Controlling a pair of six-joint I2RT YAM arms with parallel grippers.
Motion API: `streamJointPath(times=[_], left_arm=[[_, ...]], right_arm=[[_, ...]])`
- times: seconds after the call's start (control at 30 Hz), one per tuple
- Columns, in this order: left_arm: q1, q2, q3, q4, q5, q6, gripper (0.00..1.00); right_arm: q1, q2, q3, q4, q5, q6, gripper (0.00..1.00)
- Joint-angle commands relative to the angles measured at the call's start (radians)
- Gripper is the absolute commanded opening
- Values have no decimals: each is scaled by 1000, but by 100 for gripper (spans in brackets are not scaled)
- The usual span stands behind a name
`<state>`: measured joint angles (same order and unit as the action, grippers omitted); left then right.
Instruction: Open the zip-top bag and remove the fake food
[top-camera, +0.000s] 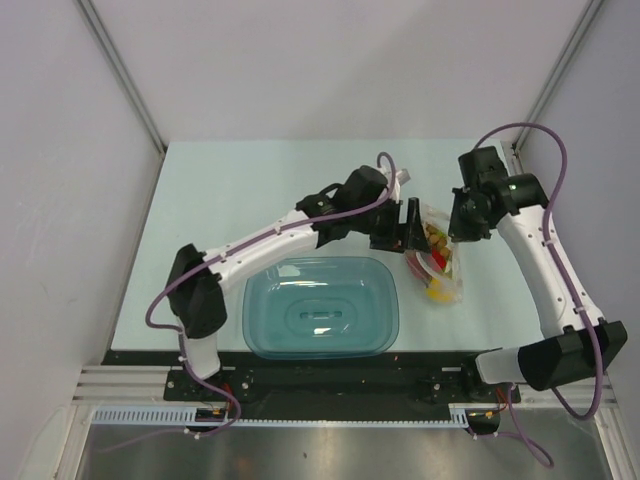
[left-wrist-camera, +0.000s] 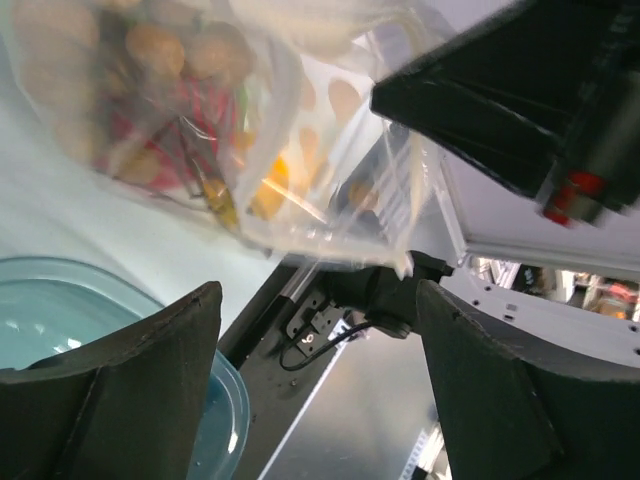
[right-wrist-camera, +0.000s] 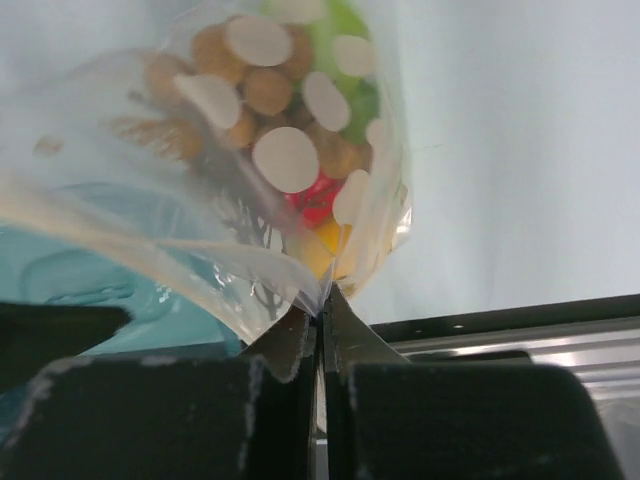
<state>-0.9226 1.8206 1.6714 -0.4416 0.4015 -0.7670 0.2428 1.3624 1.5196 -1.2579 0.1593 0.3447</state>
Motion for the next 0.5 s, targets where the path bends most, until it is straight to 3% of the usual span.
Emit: streamJointPath(times=[0.0, 0.23, 0.47], left_arm=[[-22, 77, 148, -78, -6, 58, 83], [-19, 224, 339, -212, -82, 124, 80], [-21, 218, 321, -235, -170, 149, 76]], right_arm=[[-49, -62, -31, -8, -193, 51, 0], [-120, -149, -145, 37, -300, 88, 0], [-186, -166, -174, 48, -368, 76, 0]])
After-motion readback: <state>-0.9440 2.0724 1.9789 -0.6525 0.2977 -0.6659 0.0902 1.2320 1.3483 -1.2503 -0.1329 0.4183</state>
